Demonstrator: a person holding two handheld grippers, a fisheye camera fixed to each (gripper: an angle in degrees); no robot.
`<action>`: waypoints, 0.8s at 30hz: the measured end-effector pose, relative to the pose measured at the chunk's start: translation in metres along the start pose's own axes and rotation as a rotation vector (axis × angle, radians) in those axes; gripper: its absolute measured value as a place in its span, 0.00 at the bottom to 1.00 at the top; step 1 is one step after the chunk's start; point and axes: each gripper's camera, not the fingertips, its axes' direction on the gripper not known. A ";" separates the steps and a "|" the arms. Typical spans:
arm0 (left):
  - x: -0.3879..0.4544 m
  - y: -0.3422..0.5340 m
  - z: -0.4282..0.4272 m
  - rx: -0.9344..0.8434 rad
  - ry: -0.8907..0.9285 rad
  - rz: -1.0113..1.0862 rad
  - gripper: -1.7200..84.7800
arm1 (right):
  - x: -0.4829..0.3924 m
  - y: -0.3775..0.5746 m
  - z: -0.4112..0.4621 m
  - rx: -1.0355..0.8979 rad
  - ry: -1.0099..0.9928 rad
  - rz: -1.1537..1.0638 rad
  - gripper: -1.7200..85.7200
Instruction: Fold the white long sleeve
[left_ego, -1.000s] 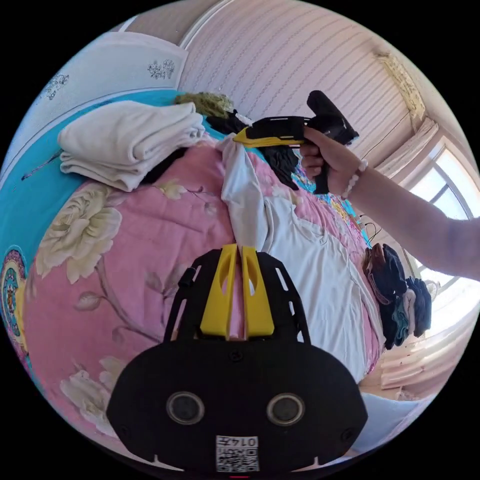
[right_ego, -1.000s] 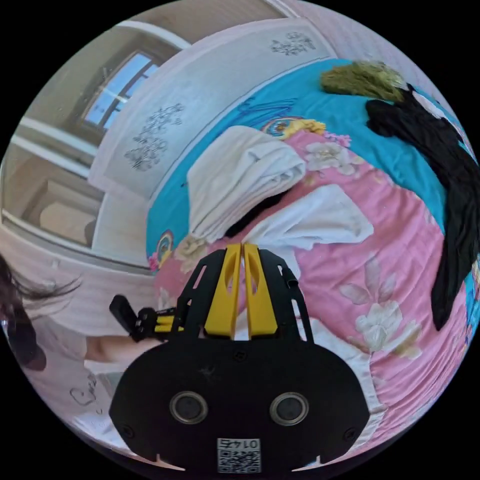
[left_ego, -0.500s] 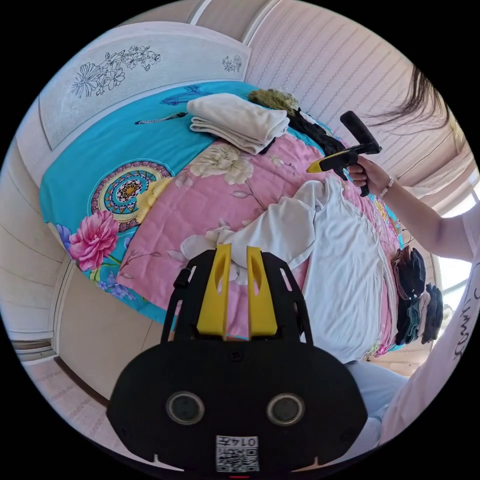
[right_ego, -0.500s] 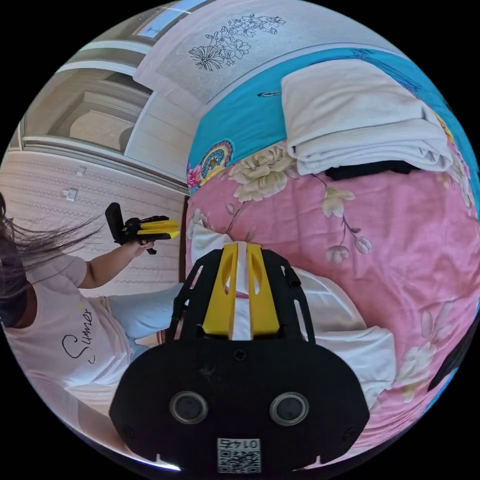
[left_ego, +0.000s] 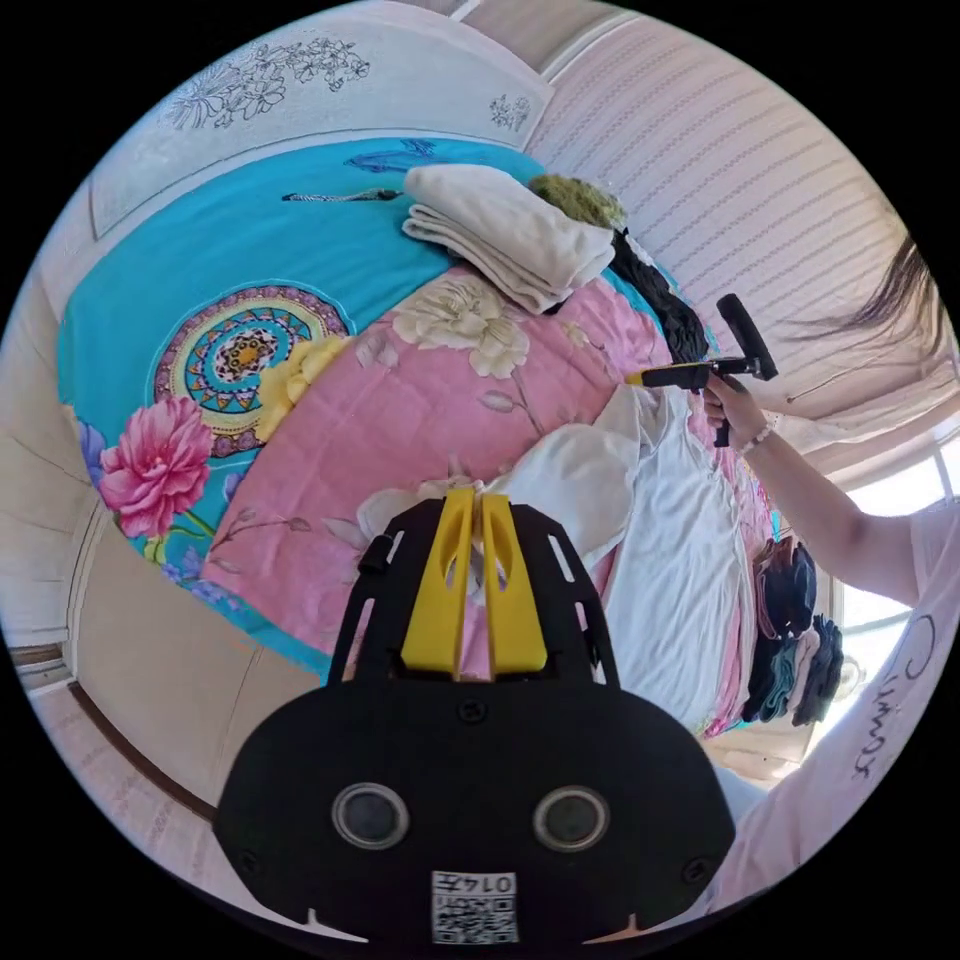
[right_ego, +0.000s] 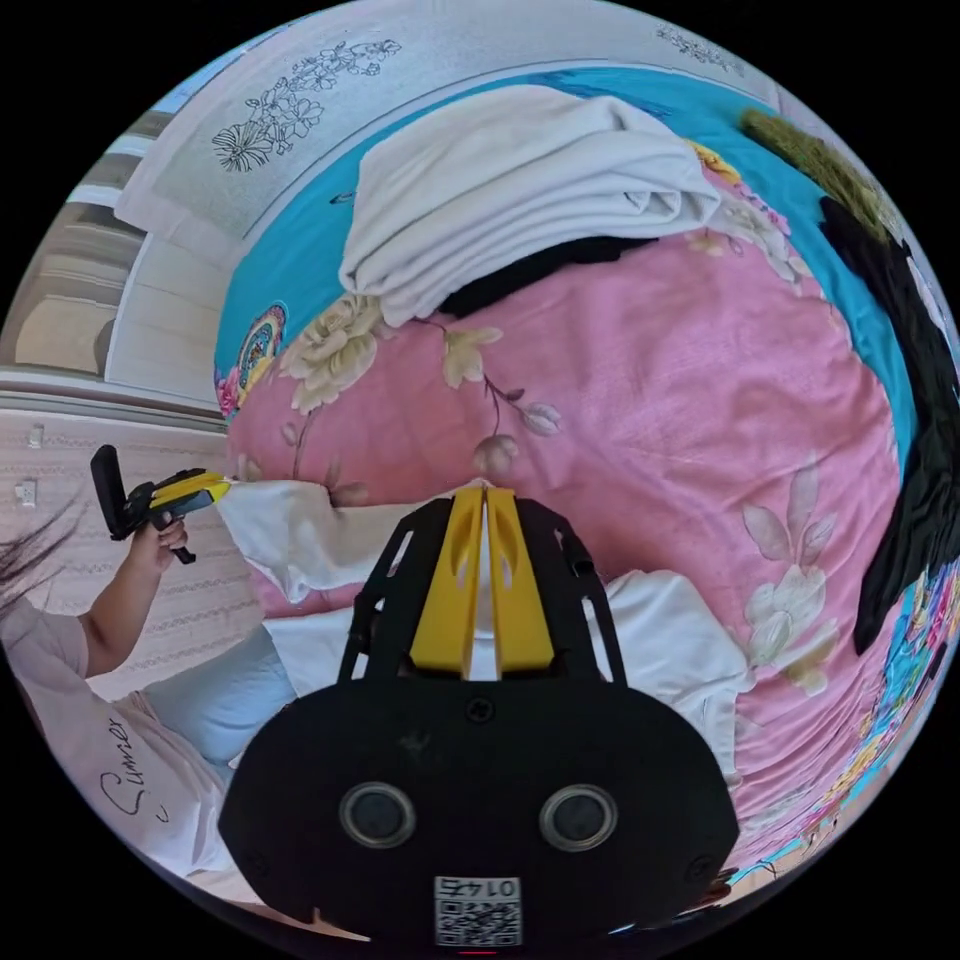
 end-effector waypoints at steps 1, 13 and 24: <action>-0.001 0.001 -0.012 0.020 0.000 -0.007 0.01 | -0.002 -0.003 -0.001 0.010 0.000 -0.009 0.03; -0.063 -0.075 -0.064 0.076 -0.189 -0.036 0.01 | -0.029 -0.081 0.046 0.010 0.084 -0.074 0.02; -0.097 -0.067 -0.090 0.155 -0.254 -0.184 0.03 | -0.025 -0.108 0.090 0.027 0.099 -0.035 0.02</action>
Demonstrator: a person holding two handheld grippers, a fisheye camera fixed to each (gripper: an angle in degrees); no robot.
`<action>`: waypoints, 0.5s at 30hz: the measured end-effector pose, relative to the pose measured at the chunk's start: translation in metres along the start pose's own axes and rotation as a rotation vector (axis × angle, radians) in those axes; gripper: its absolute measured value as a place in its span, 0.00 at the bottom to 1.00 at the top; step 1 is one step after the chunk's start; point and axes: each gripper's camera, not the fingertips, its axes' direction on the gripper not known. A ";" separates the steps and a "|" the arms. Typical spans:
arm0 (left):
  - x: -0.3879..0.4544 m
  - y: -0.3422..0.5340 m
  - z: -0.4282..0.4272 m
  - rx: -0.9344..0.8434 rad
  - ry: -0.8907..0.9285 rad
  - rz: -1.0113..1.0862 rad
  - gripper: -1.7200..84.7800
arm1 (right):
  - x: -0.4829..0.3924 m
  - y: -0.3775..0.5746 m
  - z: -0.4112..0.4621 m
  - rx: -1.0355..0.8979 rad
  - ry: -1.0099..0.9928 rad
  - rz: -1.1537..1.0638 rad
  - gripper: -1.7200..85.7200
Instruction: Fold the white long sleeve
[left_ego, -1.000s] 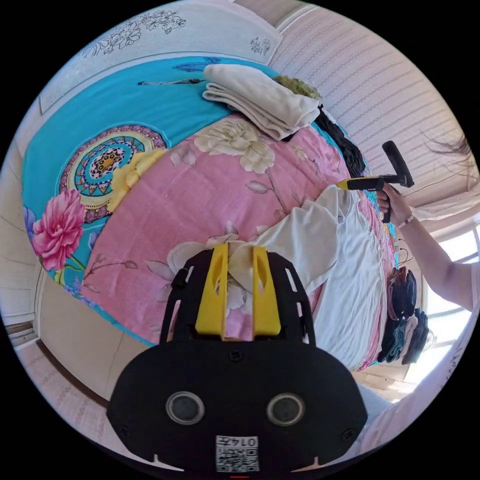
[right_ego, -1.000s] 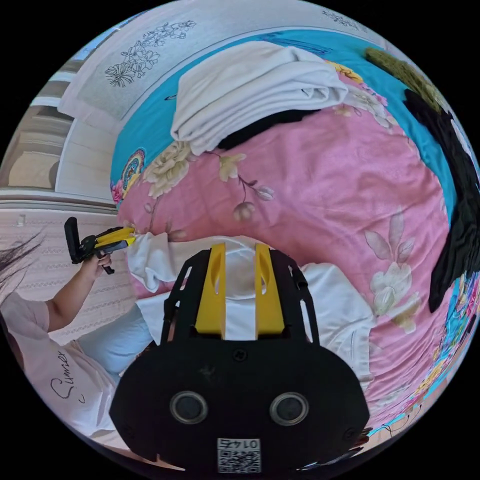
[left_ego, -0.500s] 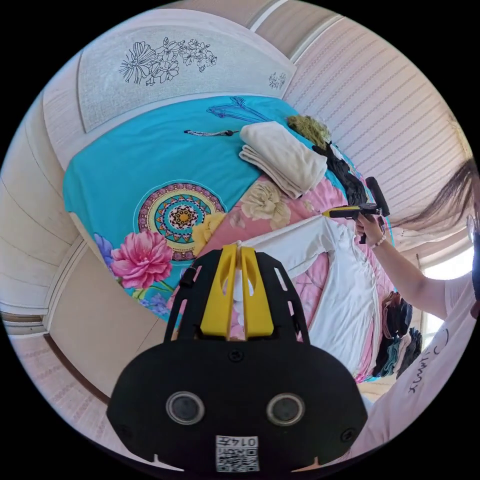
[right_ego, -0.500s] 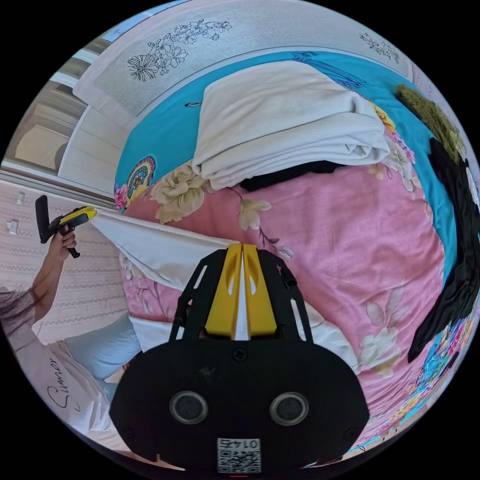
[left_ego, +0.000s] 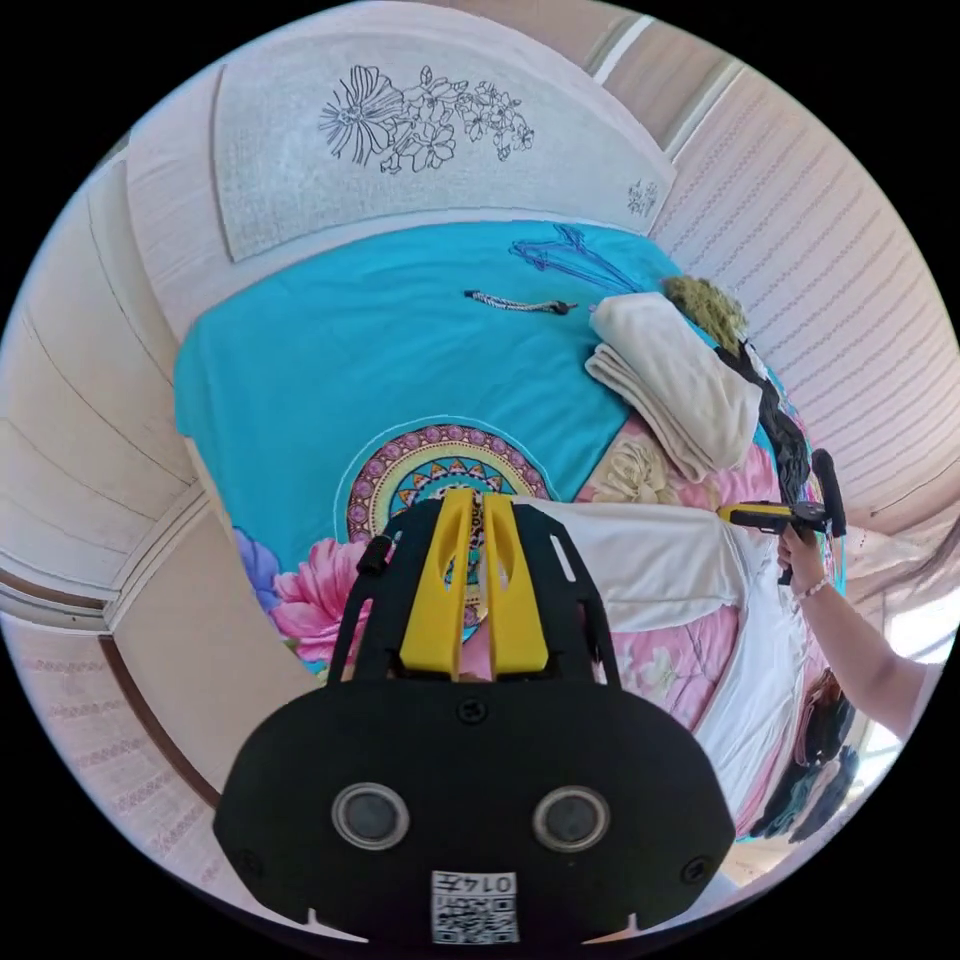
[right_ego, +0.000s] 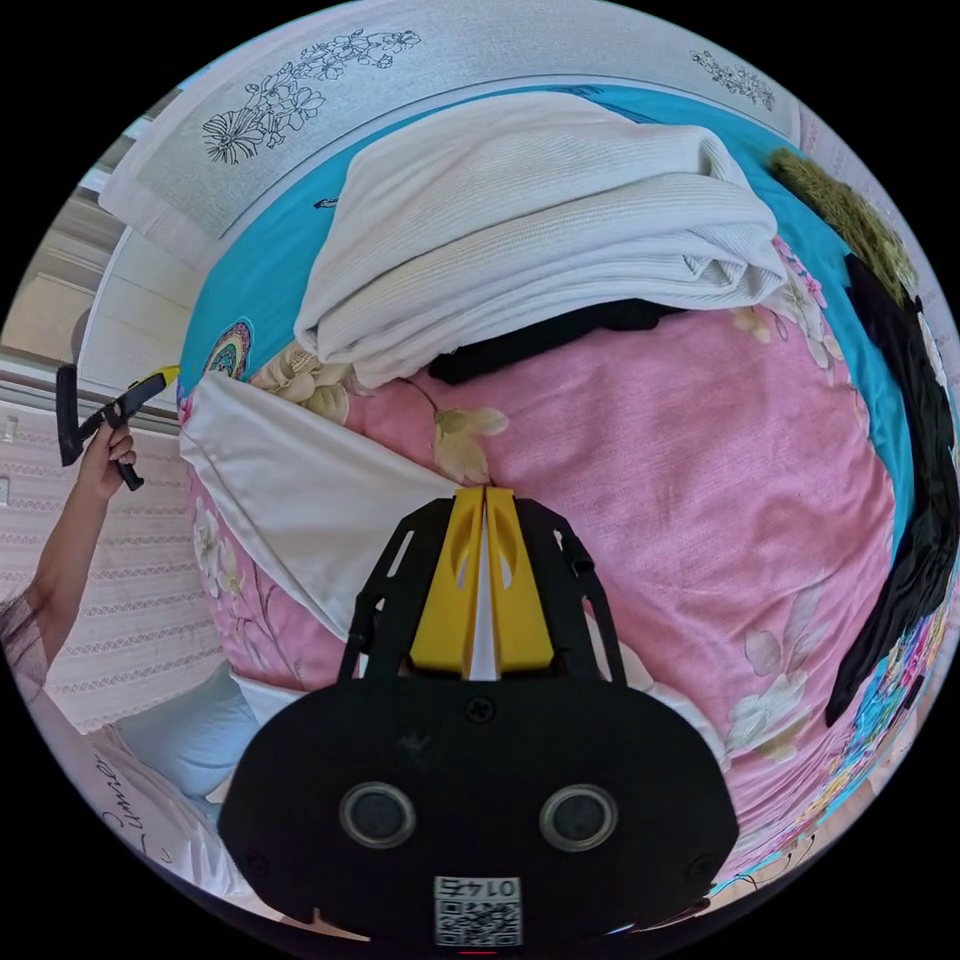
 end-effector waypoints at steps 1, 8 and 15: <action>-0.002 0.003 -0.003 -0.005 -0.003 0.009 0.04 | -0.001 -0.001 0.002 0.001 0.002 -0.002 0.02; 0.009 0.029 0.026 -0.149 0.139 0.001 0.09 | -0.004 -0.006 0.009 0.042 0.035 0.071 0.03; 0.103 0.058 0.031 -0.098 0.037 0.301 0.09 | -0.077 -0.022 0.014 0.099 -0.128 -0.176 0.04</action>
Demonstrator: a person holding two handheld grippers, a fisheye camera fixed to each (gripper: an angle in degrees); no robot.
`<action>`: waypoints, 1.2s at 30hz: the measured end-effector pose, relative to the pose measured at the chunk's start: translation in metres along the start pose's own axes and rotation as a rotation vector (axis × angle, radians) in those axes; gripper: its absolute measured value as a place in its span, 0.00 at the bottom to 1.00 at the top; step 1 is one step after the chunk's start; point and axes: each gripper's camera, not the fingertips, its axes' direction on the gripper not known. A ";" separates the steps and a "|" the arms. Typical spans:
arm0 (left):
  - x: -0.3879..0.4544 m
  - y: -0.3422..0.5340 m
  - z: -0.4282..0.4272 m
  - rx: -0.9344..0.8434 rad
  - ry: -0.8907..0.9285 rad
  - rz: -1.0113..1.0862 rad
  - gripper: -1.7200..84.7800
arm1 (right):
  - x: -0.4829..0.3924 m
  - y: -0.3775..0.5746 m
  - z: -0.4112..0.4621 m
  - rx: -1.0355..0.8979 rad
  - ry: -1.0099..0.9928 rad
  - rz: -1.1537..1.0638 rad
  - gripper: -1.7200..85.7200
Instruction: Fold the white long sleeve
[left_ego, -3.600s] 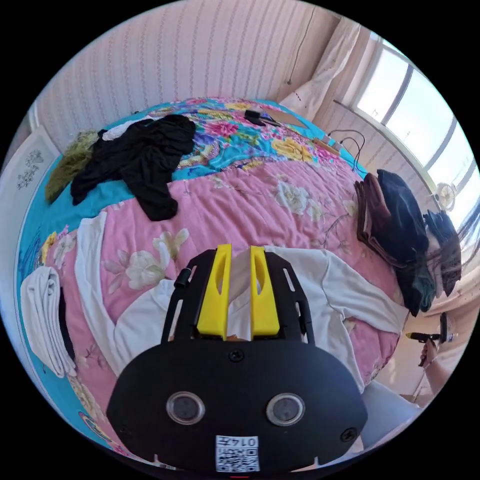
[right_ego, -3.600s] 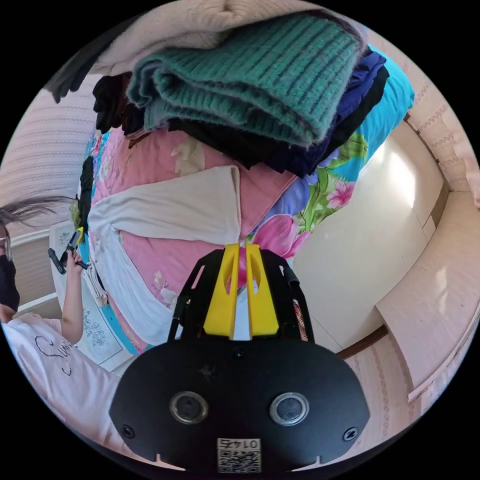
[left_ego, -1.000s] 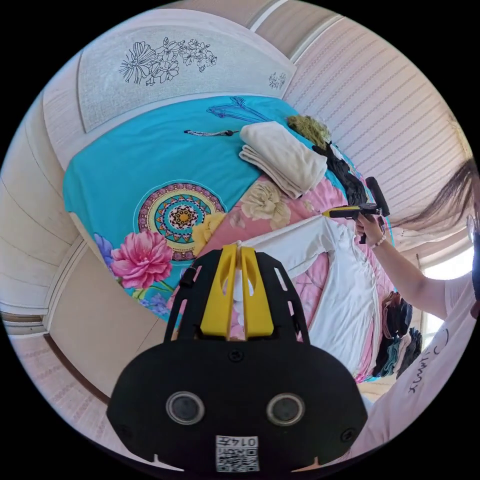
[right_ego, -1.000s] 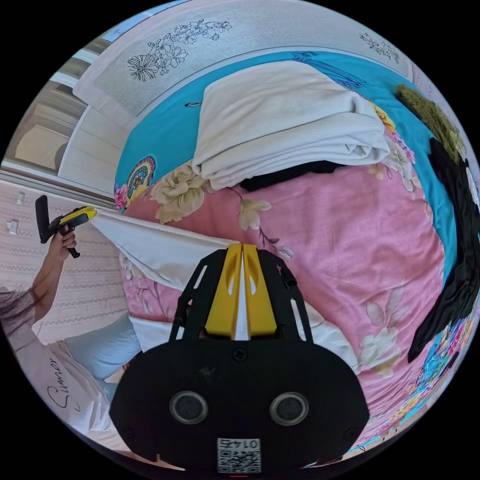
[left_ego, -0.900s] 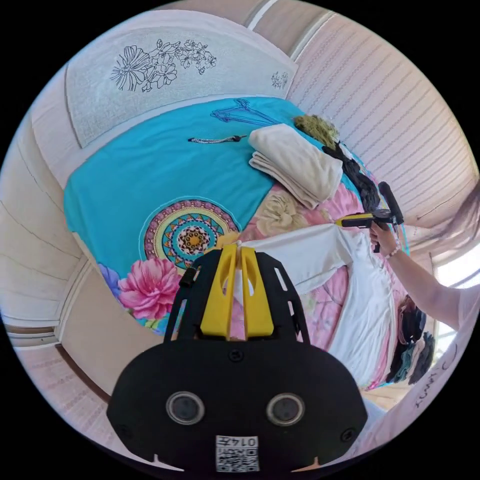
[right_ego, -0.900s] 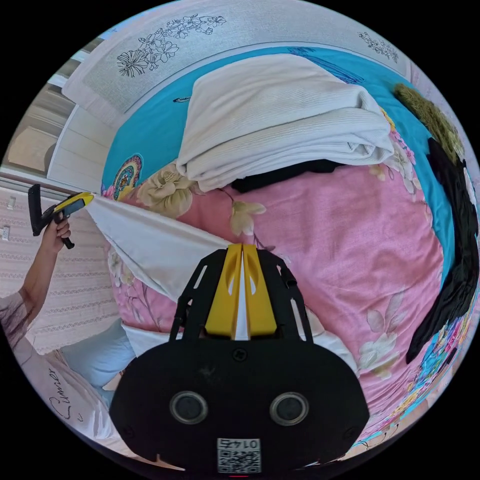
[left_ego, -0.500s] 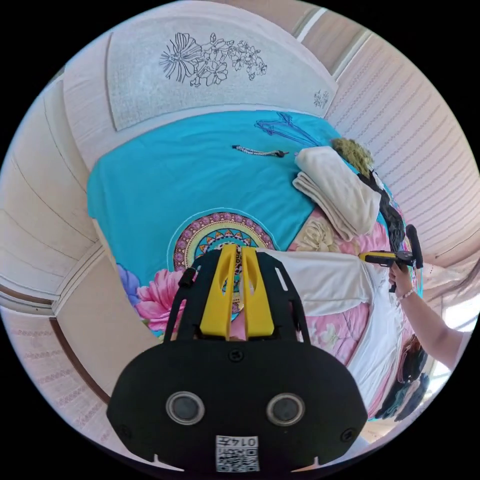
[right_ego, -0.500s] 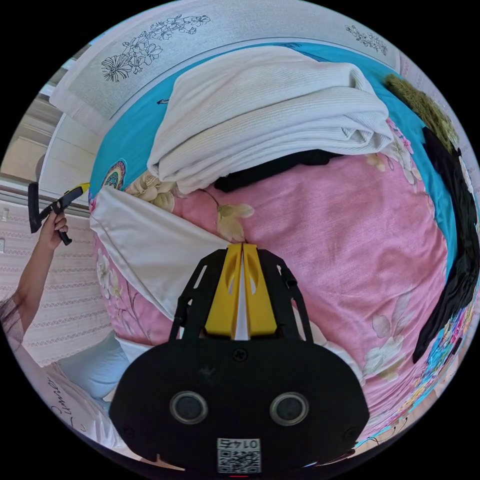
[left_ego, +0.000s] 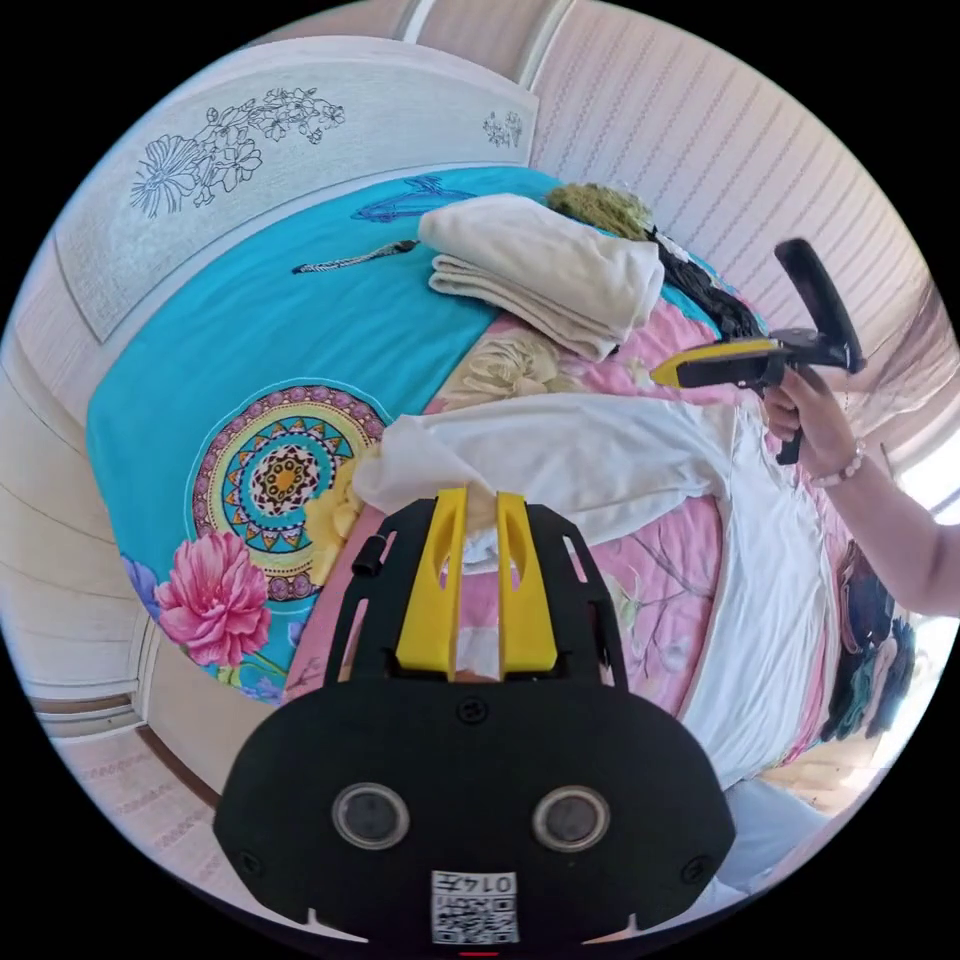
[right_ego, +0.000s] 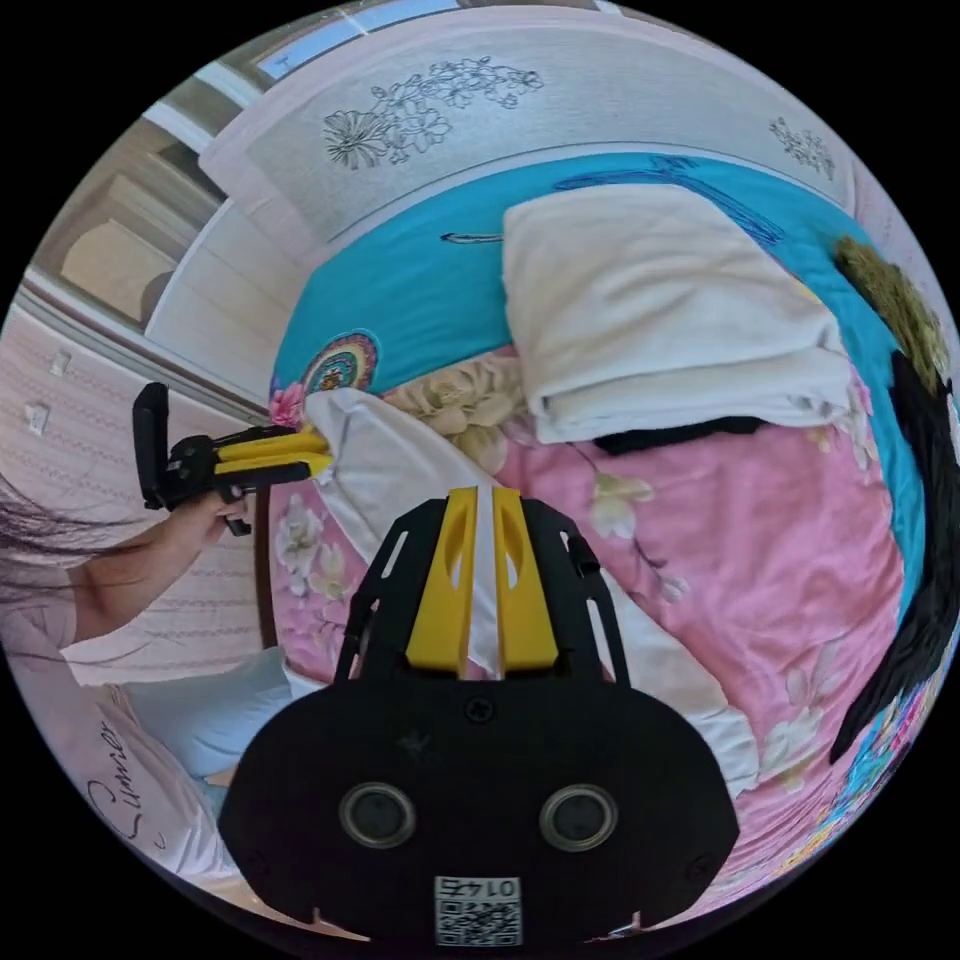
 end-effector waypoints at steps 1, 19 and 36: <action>0.002 0.002 0.004 -0.008 -0.007 -0.006 0.09 | -0.007 -0.005 0.005 -0.010 -0.023 -0.029 0.04; -0.019 0.068 -0.034 0.021 -0.011 -0.217 0.09 | -0.119 -0.100 0.152 -0.302 -0.090 -0.383 0.07; -0.025 0.073 -0.027 0.093 0.203 -0.171 0.14 | -0.071 -0.007 0.115 -0.200 -0.118 -0.240 0.09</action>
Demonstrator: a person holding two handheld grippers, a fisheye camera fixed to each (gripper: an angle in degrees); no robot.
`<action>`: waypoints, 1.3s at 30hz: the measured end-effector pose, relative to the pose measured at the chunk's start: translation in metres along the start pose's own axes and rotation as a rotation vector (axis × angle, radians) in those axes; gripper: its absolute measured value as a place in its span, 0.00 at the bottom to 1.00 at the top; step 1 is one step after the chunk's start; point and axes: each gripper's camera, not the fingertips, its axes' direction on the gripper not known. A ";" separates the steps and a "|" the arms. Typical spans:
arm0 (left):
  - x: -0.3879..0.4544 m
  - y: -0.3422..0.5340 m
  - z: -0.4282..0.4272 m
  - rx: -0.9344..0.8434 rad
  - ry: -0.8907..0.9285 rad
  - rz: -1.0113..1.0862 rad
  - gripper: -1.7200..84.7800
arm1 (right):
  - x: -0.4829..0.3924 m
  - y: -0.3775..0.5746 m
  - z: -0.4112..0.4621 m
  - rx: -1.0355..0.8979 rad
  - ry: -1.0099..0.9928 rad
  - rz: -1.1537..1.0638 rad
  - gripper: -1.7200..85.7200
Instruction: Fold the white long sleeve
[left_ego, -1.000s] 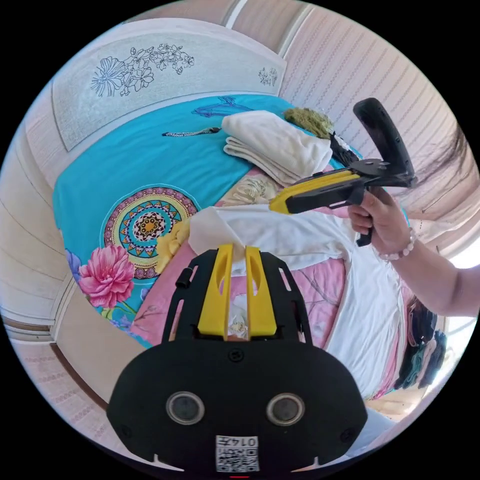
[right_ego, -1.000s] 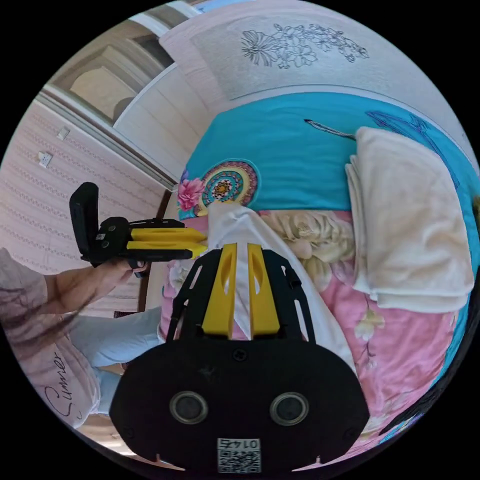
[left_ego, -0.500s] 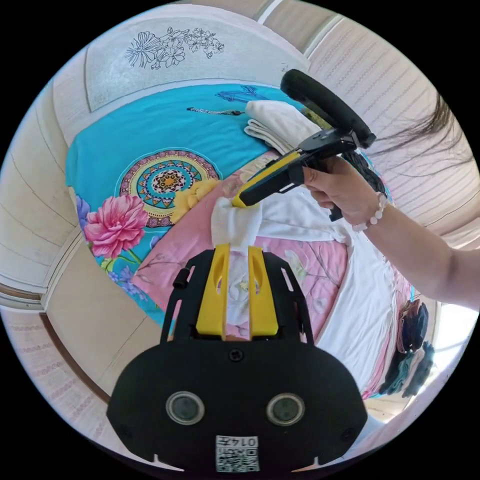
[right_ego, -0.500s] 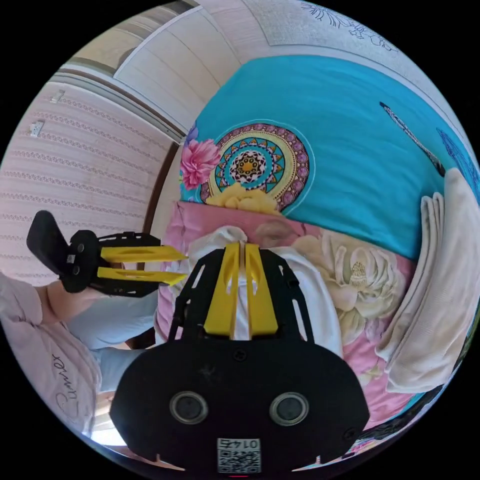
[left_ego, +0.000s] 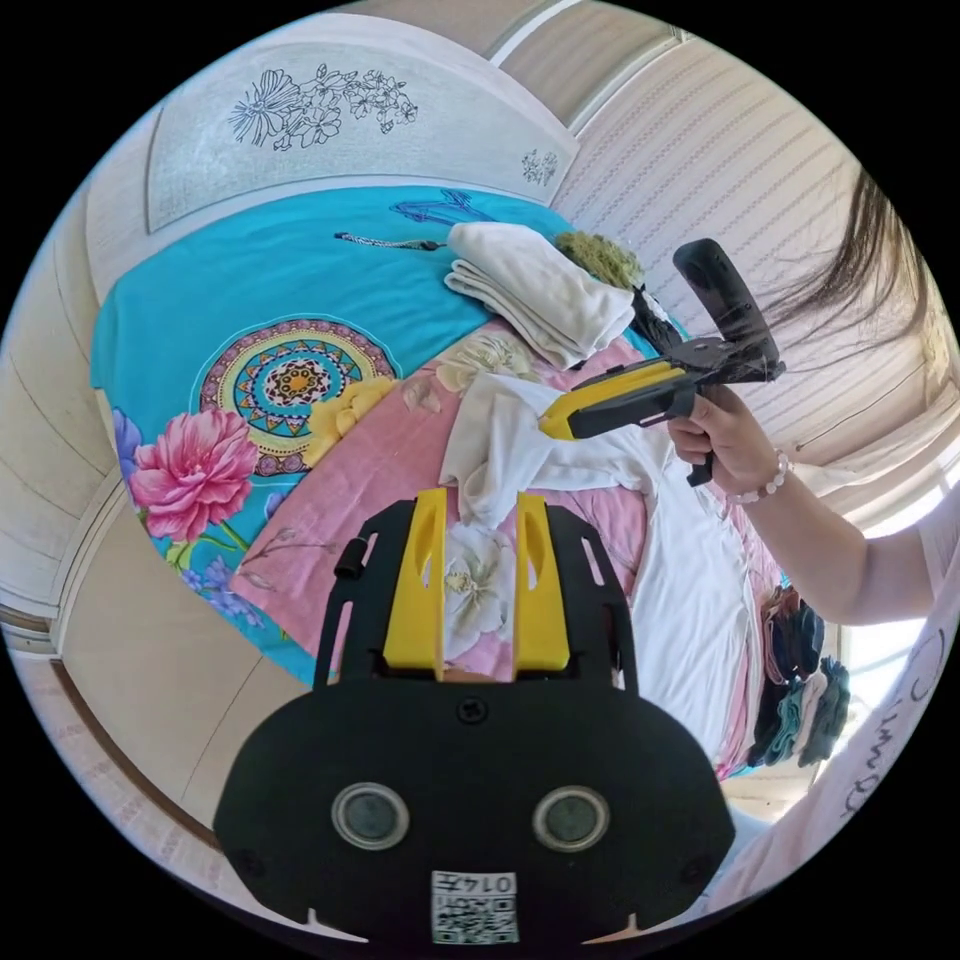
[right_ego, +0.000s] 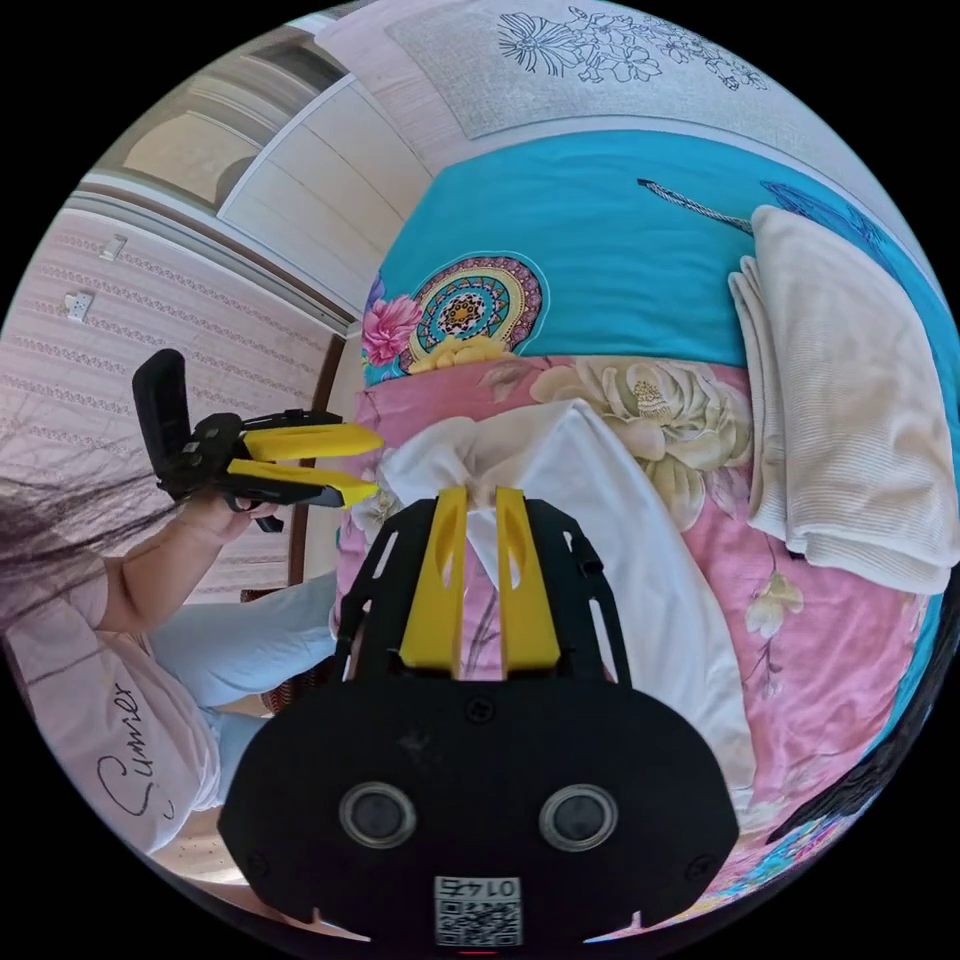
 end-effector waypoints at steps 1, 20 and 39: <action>0.001 -0.001 0.003 -0.006 0.005 0.007 0.14 | 0.000 0.003 -0.001 0.010 -0.002 0.005 0.09; 0.011 0.002 0.043 0.022 -0.070 0.035 0.05 | -0.019 0.072 0.006 0.242 -0.186 -0.013 0.02; -0.129 -0.015 0.115 -0.056 -0.113 -0.213 0.09 | -0.066 0.061 0.079 0.099 -0.152 0.032 0.10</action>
